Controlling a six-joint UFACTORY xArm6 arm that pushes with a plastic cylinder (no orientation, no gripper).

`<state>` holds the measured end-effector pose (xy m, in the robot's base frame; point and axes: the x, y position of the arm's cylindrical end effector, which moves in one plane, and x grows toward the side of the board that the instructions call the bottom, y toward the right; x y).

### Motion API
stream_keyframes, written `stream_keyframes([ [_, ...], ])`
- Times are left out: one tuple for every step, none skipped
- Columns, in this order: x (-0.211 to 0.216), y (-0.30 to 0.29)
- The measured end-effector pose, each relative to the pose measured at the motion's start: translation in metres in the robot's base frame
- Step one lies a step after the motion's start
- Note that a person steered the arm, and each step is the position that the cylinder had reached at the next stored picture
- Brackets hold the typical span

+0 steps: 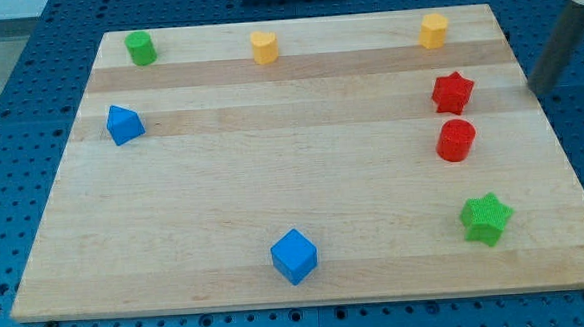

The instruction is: Move the red star towards the bottom left of the board

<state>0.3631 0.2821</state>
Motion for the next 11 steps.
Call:
stream_keyframes([
  [0.003,-0.096],
  [0.004,-0.205],
  [0.010,-0.198],
  [-0.013,-0.126],
  [-0.016,-0.112],
  [-0.017,-0.112],
  [-0.018,-0.112],
  [-0.019,-0.112],
  [-0.024,-0.107],
  [-0.037,-0.051],
  [-0.001,-0.116],
])
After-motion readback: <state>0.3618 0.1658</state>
